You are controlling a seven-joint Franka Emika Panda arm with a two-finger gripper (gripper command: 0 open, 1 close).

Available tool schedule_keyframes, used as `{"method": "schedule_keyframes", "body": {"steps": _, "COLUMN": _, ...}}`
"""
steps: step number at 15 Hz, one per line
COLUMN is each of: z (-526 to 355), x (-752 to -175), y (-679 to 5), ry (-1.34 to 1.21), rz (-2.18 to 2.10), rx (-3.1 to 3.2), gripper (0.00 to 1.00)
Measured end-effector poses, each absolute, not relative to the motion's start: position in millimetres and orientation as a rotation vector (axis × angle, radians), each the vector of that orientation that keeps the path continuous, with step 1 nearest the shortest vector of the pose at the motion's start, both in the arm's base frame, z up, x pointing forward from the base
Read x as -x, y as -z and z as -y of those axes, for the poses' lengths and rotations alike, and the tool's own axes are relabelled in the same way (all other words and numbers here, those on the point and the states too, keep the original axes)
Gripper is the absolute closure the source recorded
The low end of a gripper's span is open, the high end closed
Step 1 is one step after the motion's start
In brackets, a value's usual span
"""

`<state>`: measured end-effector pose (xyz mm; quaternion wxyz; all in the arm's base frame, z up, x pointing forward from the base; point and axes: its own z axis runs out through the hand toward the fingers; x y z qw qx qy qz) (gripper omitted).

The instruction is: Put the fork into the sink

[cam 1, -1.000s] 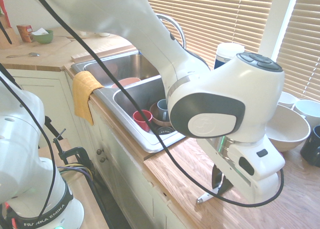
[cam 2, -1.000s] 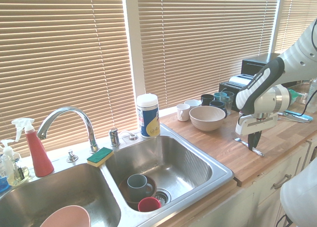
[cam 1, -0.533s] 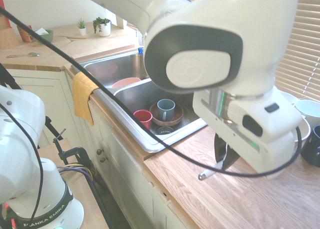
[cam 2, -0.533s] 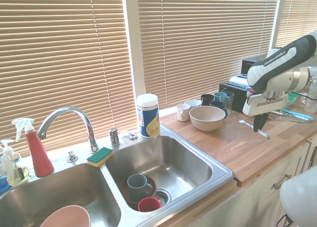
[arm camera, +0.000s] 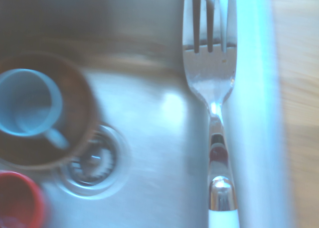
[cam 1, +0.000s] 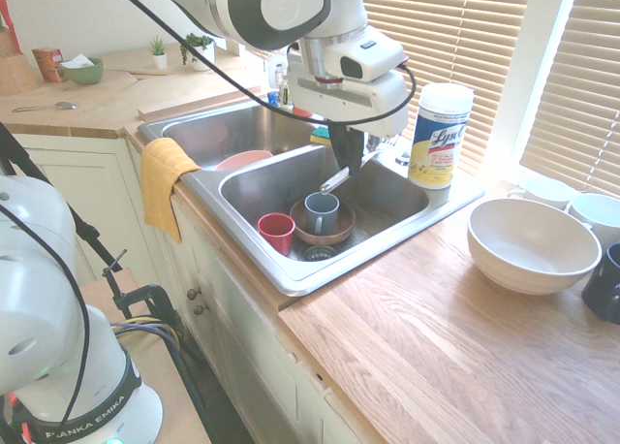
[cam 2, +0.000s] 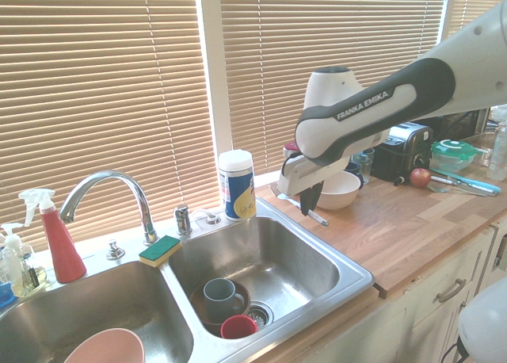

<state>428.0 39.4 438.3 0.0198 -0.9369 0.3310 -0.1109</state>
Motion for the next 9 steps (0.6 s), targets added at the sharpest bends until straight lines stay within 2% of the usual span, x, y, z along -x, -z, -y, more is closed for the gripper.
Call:
{"method": "schedule_keyframes", "body": {"steps": 3, "z": -89, "x": -458, "y": -396, "ry": 0.322, "rz": -0.992, "rx": 2.918, "gripper": 1.00}}
{"method": "schedule_keyframes", "body": {"steps": 9, "z": -107, "x": -482, "y": -293, "ry": 0.234, "rz": -0.974, "rx": 2.964, "gripper": 1.00}}
